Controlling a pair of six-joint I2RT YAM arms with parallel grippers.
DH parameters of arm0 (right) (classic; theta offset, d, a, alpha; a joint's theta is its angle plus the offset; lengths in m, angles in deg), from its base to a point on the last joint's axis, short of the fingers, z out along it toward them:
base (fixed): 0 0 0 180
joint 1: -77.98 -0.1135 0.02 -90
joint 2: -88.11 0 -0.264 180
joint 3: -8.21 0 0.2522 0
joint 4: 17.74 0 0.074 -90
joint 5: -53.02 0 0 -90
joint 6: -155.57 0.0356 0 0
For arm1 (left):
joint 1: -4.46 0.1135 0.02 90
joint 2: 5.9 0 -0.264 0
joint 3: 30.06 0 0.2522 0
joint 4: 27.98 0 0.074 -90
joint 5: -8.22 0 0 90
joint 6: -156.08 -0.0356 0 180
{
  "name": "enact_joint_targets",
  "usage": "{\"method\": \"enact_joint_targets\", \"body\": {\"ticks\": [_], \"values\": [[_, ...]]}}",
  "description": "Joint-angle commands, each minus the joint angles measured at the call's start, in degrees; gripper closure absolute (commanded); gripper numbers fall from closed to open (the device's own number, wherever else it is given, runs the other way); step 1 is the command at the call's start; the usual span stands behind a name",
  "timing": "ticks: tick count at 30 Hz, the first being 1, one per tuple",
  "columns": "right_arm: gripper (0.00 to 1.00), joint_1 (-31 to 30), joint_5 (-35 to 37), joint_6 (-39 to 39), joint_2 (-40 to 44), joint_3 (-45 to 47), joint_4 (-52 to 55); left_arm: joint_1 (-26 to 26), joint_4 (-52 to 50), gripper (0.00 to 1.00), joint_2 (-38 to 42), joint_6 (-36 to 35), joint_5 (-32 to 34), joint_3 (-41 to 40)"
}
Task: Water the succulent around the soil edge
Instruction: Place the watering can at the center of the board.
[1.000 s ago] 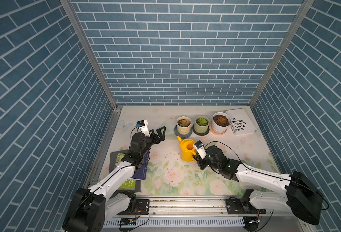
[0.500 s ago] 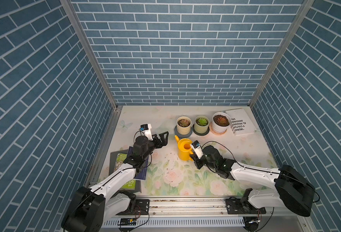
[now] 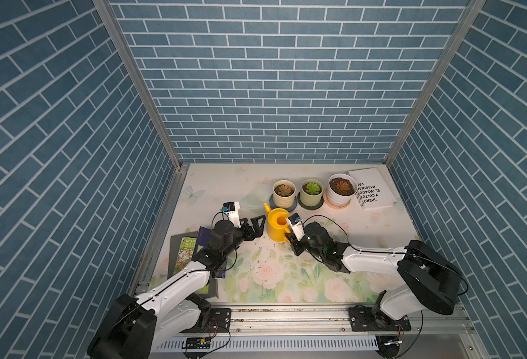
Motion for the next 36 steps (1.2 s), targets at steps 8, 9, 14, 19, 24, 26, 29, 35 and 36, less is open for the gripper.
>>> {"method": "enact_joint_targets", "body": {"ticks": [8, 9, 14, 19, 24, 26, 29, 35, 36], "values": [[0.64, -1.36, -2.88, 4.37, -8.13, -6.94, -8.73, -2.31, -4.99, 0.0, 5.39, 0.86, 4.18, -2.7], [0.63, -1.41, -3.43, 4.57, -8.7, -7.36, -9.09, -2.47, -5.3, 0.0, 5.65, 0.87, 4.42, -2.8], [0.56, -1.73, -5.39, 4.99, -10.44, -9.37, -9.91, -4.06, -6.69, 0.0, 5.97, 1.37, 6.17, -2.67], [0.49, -1.76, -6.28, 4.88, -9.62, -8.49, -10.58, -6.3, -8.38, 0.01, 5.8, 1.4, 9.02, -1.88], [0.43, -1.73, -4.94, 4.66, -7.12, -5.82, -11.35, -8.72, -9.32, 0.02, 4.92, 1.36, 11.56, -1.75], [0.42, -1.7, -4.36, 4.49, -6.02, -4.73, -11.46, -10.2, -9.59, 0.03, 4.2, 1.4, 12.68, -1.59], [0.42, -1.71, -3.49, 4.29, -3.57, -2.29, -11.5, -12.69, -10.48, 0.04, 2.78, 1.23, 14.89, -1.19], [0.41, -1.61, 0.97, 4.49, 4.94, 5.59, -11.05, -19.9, -10.91, 0.04, -1.87, -0.9, 22.46, 0.84], [0.4, -1.48, 1.88, 4.69, 6.38, 6.76, -10.89, -21.19, -11.01, 0.05, -3.52, -1.68, 24.42, 1.57]]}}
